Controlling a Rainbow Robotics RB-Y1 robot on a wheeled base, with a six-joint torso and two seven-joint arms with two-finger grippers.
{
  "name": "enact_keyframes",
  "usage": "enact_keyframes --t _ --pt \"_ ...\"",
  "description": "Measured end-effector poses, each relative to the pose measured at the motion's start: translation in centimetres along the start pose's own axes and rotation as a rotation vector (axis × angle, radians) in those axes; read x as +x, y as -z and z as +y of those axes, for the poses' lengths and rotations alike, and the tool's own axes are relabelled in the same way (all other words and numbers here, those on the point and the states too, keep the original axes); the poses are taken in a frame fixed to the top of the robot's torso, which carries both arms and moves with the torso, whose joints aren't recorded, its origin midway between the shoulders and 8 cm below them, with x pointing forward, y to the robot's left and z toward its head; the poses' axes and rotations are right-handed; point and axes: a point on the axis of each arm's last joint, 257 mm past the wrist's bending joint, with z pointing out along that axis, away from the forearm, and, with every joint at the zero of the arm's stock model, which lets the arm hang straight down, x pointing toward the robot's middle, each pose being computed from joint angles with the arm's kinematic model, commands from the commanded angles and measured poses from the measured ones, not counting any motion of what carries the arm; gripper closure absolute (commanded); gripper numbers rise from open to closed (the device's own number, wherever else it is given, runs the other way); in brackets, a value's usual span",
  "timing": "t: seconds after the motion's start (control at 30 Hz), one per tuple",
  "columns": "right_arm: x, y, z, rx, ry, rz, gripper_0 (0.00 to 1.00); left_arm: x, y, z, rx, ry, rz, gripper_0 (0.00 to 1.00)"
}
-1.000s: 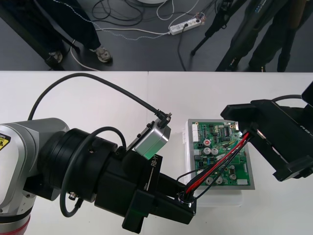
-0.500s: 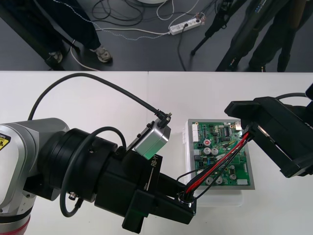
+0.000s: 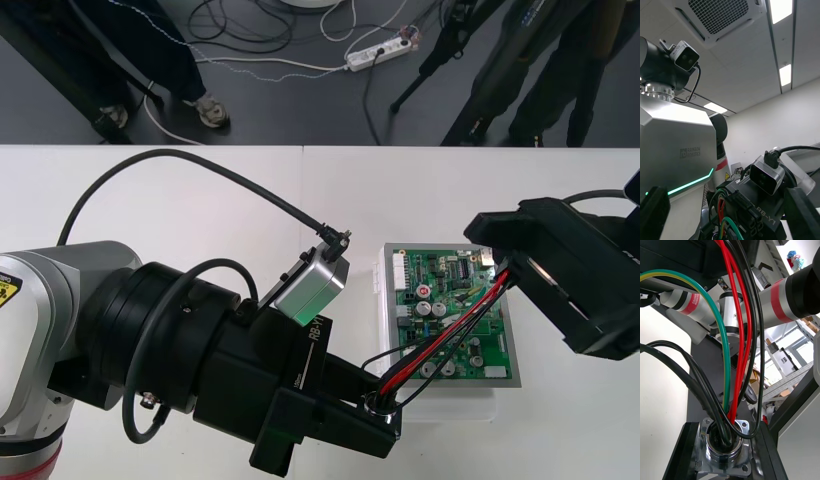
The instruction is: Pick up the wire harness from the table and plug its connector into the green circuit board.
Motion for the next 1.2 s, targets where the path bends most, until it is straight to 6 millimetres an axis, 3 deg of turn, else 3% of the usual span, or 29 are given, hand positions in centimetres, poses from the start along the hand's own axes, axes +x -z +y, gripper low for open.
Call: enact_keyframes --t 1.1,1.13,1.17,1.2 --pt "0.17 0.29 -0.30 0.013 -0.002 0.005 1.00 -0.31 -0.01 0.08 -0.003 0.000 -0.012 0.97" --pt "0.16 0.32 -0.32 0.014 -0.001 0.005 1.00 -0.37 0.00 0.10 -0.003 0.000 -0.014 0.87" --pt "0.15 0.35 -0.35 0.015 -0.001 0.005 1.00 -0.42 0.00 0.11 -0.004 0.000 -0.016 0.60" --pt "0.15 0.38 -0.37 0.016 -0.001 0.004 1.00 -0.47 0.00 0.13 -0.005 0.000 -0.019 0.43"
